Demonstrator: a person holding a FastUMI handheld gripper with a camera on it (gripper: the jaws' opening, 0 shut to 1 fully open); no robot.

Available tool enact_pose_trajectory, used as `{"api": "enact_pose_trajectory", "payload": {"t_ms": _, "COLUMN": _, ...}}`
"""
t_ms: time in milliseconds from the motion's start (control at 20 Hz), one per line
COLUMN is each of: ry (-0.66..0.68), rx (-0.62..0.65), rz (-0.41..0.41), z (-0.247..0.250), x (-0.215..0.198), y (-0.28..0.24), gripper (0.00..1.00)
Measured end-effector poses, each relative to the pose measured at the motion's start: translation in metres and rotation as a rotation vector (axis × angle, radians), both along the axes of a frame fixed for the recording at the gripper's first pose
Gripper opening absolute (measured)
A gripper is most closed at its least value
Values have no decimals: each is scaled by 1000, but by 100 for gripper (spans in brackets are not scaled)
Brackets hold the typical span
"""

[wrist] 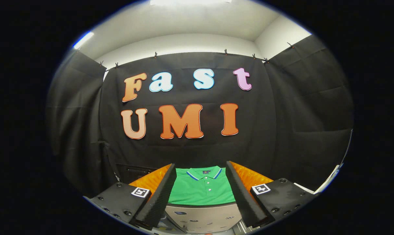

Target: Put the clothes into the washing machine and then close the washing machine lid.

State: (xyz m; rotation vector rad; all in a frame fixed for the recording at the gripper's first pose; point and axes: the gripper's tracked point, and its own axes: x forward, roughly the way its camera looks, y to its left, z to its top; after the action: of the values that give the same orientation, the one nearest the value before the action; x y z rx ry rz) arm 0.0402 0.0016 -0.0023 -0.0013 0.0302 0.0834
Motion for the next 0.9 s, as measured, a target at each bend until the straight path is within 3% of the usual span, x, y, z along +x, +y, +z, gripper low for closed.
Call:
{"api": "enact_pose_trajectory", "payload": {"t_ms": 400, "ry": 17, "rx": 24, "rz": 35, "z": -7, "x": 11, "y": -10, "gripper": 98}}
{"api": "enact_pose_trajectory", "payload": {"t_ms": 650, "ry": 32, "rx": 50, "rz": 79, "z": -12, "x": 39, "y": -18, "gripper": 98}}
{"api": "enact_pose_trajectory", "payload": {"t_ms": 900, "ry": 59, "rx": 24, "rz": 43, "z": -26, "x": 70, "y": -24, "gripper": 98}}
